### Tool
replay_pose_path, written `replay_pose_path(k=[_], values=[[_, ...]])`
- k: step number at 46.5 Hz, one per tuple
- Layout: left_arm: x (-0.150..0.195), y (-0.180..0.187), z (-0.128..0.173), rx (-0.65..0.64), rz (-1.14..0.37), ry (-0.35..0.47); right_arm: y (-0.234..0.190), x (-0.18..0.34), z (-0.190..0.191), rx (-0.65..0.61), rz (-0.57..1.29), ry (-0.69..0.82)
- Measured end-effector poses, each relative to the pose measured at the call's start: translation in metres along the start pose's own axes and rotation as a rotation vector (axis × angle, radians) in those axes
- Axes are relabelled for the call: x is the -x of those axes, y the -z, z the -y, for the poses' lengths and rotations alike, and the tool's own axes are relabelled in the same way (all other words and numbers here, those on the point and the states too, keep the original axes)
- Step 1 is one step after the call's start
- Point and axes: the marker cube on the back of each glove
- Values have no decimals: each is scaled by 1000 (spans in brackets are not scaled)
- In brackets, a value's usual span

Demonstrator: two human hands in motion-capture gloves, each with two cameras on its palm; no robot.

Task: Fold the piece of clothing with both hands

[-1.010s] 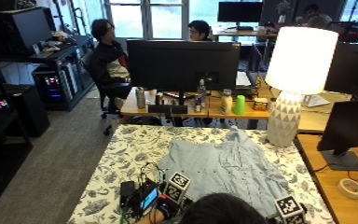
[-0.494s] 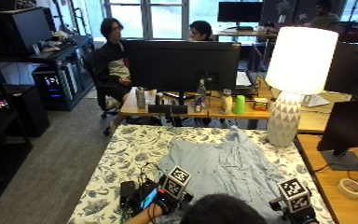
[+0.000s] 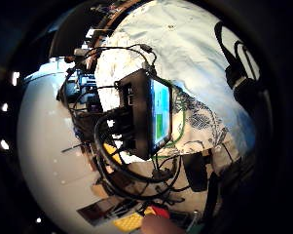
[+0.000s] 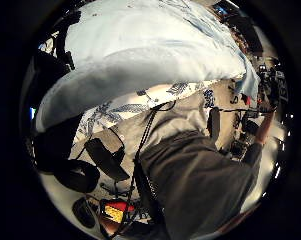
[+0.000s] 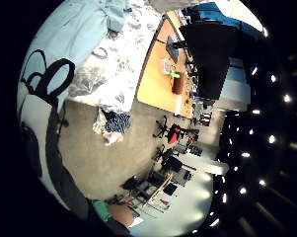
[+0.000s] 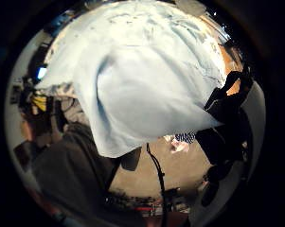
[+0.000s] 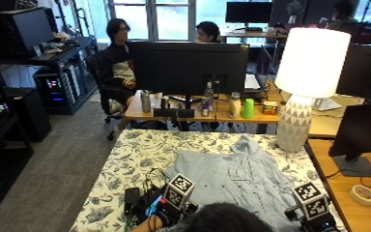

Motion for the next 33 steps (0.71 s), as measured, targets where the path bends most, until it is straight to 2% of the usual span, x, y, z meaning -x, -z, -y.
replay_pose_path(k=[13,23,33], values=[[5,21,-11,13,-25,-9,25,-8,-6,1,23,8],[7,35,-7,5,-18,0,34,-15,-1,12,16,2],[28,83,8,-91,9,30,76,-41,-3,19,5,-32]])
